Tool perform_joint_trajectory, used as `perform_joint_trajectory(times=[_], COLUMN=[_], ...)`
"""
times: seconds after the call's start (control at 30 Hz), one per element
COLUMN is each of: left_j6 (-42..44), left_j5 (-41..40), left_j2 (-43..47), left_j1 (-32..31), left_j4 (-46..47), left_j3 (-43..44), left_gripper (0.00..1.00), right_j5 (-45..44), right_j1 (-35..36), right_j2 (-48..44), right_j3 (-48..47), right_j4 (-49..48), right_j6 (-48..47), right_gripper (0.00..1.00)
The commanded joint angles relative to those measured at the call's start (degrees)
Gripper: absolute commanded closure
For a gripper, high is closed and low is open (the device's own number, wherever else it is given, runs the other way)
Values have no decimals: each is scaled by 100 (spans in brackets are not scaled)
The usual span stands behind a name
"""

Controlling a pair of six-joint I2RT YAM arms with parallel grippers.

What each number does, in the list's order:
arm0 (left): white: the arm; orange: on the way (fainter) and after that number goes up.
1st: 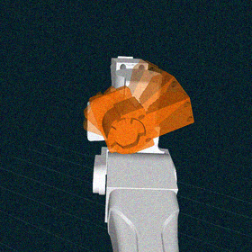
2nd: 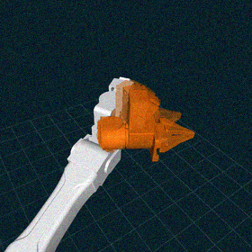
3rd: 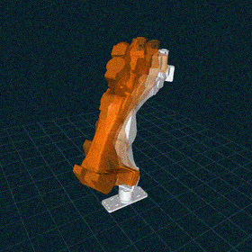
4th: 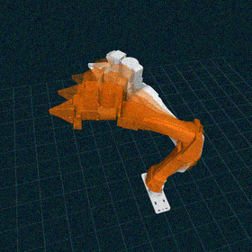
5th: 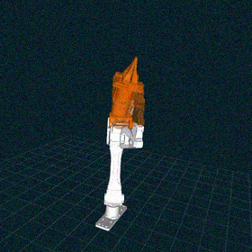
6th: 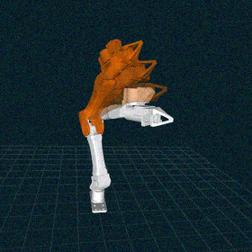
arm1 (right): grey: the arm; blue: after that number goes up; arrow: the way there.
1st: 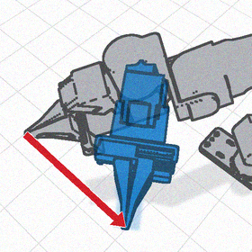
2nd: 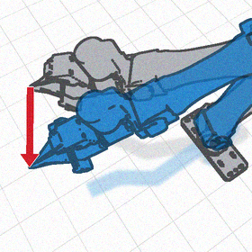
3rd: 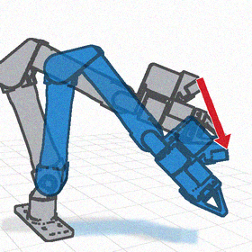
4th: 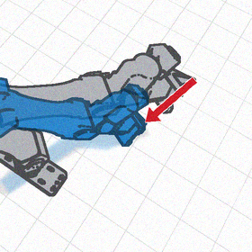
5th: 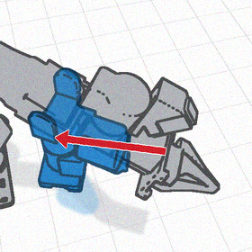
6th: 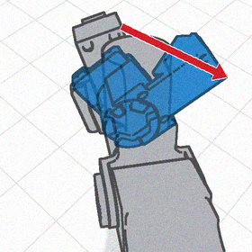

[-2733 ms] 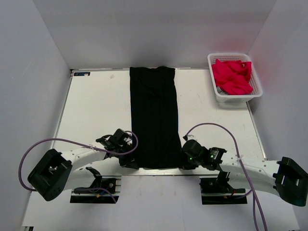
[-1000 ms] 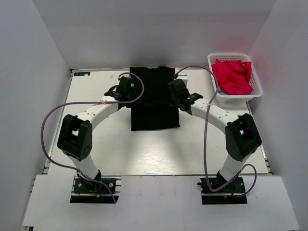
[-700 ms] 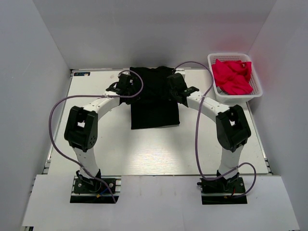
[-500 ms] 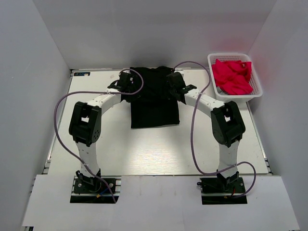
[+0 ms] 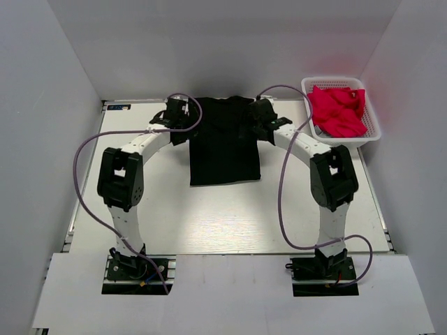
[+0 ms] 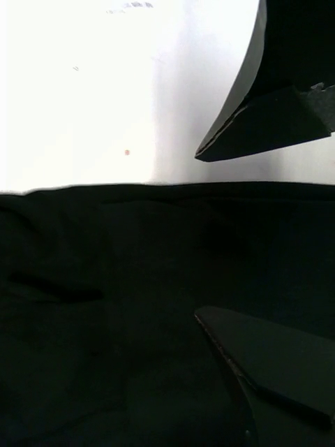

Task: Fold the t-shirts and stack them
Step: Fold the folded rectangular tshirt in 1/3 of the way, then grab one side of the 2/3 rectangular tshirt with both arms

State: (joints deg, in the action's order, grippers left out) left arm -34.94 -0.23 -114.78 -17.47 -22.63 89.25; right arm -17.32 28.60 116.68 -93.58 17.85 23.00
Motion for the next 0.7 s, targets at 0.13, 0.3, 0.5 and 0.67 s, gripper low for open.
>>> perform_joint_trajectory(times=[0.13, 0.3, 0.5, 0.67], left_j6=[-74, -312, -312, -312], left_j5=[653, 1112, 1113, 1113], left_j2=[1730, 2687, 2803, 2435], left_j1=[-133, -186, -238, -239], left_j4=[-67, 505, 690, 760], left_j3=[-2041, -3694, -4188, -4127], left_gripper=[0, 0, 0, 2], right_j5=[1063, 1618, 1635, 1671], right_j1=[-3, 5, -3, -39], right_j2=[-1806, -2483, -2449, -2045], right_j3=[2272, 3642, 3961, 3821], right_j4=[-115, -430, -816, -985], right_j6=[450, 696, 767, 890], right_gripper=[10, 10, 10, 14])
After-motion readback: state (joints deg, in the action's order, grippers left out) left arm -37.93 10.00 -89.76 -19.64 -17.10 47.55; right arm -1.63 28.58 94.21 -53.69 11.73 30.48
